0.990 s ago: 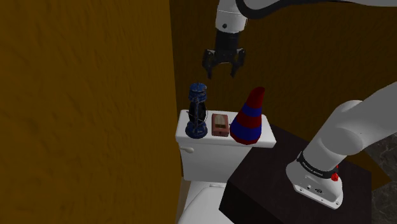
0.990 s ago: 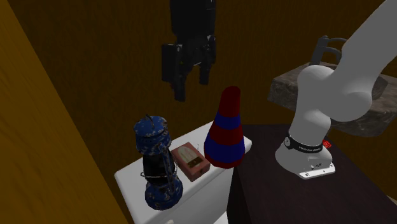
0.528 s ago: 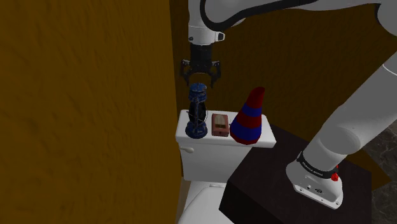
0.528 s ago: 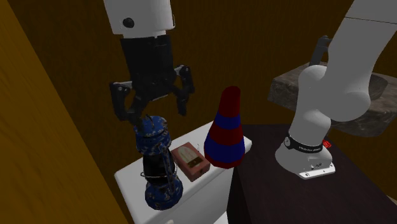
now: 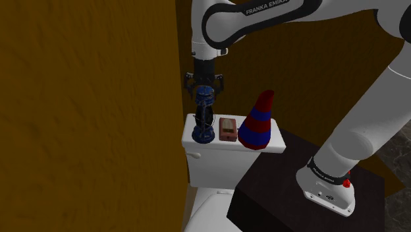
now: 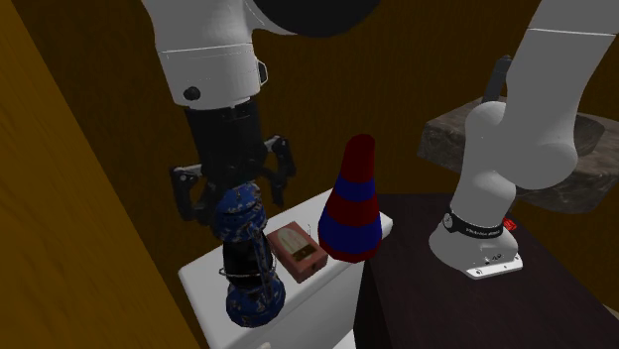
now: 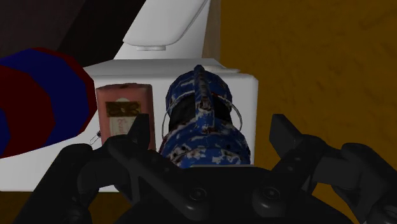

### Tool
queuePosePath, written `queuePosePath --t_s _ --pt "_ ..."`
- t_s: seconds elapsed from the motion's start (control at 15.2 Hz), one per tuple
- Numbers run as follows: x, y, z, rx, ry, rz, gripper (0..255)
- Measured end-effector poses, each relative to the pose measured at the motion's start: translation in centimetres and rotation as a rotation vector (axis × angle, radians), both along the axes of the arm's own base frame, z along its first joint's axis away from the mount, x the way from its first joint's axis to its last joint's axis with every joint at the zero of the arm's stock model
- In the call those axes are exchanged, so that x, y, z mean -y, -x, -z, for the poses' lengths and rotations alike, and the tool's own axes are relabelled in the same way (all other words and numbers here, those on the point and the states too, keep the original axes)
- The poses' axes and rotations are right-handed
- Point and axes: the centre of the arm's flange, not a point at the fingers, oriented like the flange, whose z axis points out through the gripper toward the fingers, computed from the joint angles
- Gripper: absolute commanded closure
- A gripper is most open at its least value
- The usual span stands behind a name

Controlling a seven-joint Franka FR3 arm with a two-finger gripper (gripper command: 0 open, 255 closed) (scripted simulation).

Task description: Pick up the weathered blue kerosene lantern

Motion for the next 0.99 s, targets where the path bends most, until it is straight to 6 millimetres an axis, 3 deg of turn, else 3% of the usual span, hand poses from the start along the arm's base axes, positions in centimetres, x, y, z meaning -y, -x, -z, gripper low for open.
queuePosePath --t_s 0.07,0.13,0.79,0.99 --pt "0.05 0.07 0.21 0.000 0.000 0.000 0" --pt "0.00 0.10 0.31 0.000 0.000 0.000 255" --pt "-0.06 0.13 0.37 0.001 0.000 0.000 255" --pt "0.04 0.17 -0.61 -0.002 0.000 0.000 255"
